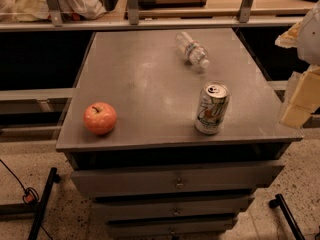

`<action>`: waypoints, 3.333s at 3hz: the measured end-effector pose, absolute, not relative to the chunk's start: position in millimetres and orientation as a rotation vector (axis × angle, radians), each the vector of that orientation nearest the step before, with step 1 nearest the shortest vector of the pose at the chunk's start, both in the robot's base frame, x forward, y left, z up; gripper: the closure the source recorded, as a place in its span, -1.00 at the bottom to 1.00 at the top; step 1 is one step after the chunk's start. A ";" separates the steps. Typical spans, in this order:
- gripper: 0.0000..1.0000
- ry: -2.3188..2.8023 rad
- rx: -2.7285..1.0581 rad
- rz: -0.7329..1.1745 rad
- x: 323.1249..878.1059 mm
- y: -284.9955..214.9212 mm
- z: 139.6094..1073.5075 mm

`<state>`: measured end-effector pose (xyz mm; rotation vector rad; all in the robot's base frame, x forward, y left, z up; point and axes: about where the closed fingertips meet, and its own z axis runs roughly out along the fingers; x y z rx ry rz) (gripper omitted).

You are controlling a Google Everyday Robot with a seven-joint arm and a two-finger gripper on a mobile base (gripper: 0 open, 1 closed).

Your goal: Pick water bottle

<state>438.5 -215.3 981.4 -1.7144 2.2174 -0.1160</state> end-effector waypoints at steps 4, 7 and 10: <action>-1.00 2.203 -1.507 -0.168 552.1 -185.7 1008.3; -1.00 2.302 -1.171 -0.130 626.1 -206.9 992.6; -1.00 2.181 -0.972 0.046 686.8 -167.2 986.4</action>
Offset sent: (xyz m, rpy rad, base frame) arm 0.0753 0.0200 0.0214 0.0428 -0.0817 -0.0385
